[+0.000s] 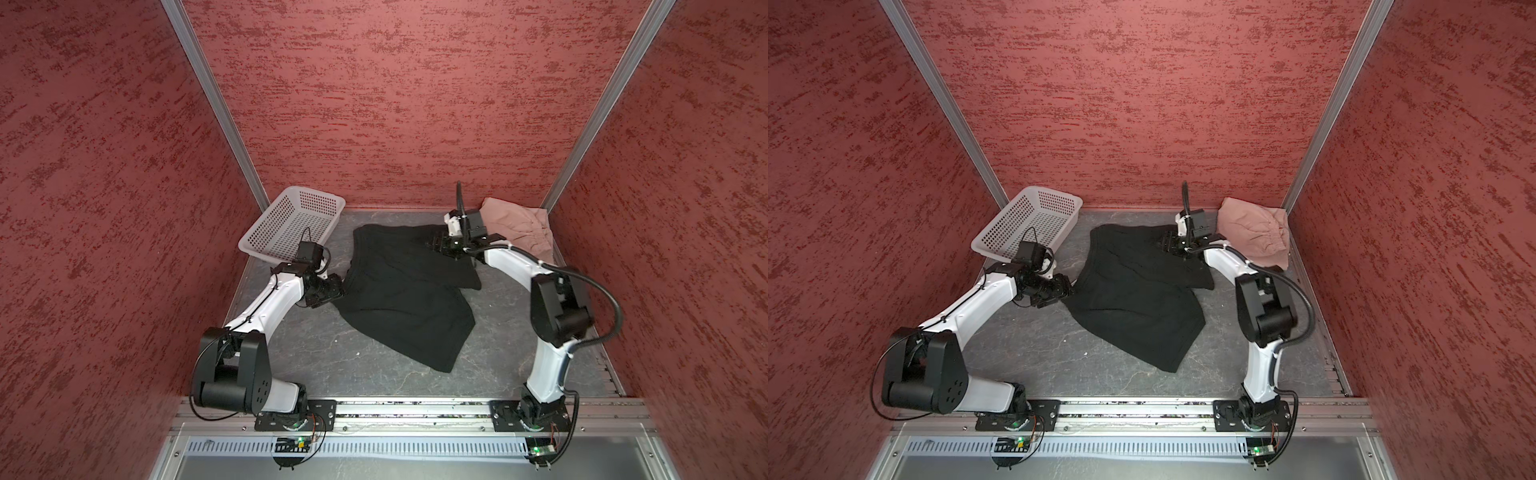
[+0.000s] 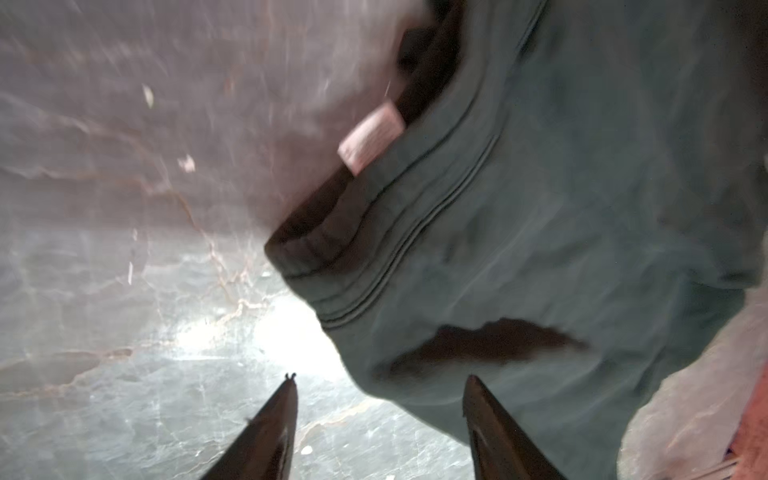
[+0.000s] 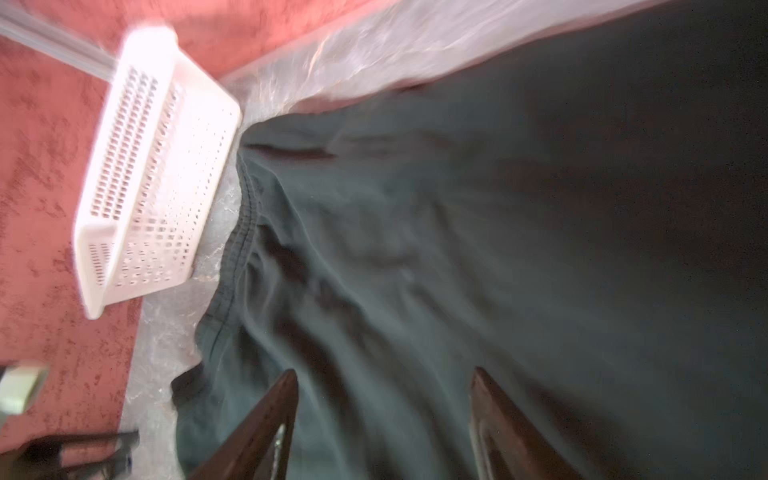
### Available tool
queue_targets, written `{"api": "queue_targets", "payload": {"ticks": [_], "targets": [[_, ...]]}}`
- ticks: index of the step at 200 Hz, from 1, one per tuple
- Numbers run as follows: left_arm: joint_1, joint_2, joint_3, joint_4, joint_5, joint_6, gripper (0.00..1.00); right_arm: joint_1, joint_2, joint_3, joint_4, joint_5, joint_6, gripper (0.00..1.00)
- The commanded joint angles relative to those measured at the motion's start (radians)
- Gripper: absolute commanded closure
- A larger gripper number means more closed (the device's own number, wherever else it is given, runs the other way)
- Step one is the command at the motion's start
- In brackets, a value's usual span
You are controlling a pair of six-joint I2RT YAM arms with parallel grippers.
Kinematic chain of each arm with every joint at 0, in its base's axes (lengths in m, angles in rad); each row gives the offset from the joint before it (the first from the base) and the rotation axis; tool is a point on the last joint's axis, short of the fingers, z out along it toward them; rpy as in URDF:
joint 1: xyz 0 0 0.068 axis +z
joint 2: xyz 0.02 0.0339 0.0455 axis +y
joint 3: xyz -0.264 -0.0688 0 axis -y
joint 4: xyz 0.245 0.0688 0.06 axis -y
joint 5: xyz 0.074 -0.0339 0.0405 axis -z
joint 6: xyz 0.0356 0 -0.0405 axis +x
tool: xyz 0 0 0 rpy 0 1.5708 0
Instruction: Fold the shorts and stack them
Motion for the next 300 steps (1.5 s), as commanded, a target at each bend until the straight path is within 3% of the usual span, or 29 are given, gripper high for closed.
{"api": "queue_targets", "payload": {"ticks": [1,41,72,94,145,230,253,300], "targets": [[-0.005,0.026,0.04,0.001,-0.015,0.027,0.28,-0.076,-0.161,-0.206,-0.027,0.1,0.022,0.36],[-0.083,0.17,0.159,0.032,-0.005,0.123,0.25,-0.179,-0.375,-0.506,-0.049,0.053,0.063,0.39],[-0.07,0.245,0.157,0.066,-0.015,0.143,0.25,-0.179,-0.373,-0.639,0.051,-0.063,0.11,0.36],[-0.04,0.268,0.127,0.091,0.002,0.158,0.26,-0.18,-0.342,-0.7,0.141,-0.073,0.132,0.36],[-0.013,0.28,0.068,0.121,0.013,0.176,0.26,-0.176,-0.194,-0.676,0.28,-0.118,0.138,0.38],[-0.003,0.269,-0.009,0.149,0.054,0.14,0.29,-0.056,-0.063,-0.624,0.3,-0.155,0.168,0.46],[-0.004,0.267,-0.019,0.152,0.057,0.138,0.3,-0.008,-0.072,-0.597,0.204,-0.068,0.147,0.56],[-0.004,0.28,-0.024,0.155,0.063,0.141,0.32,0.023,-0.144,-0.553,0.09,0.08,0.143,0.96]]}}
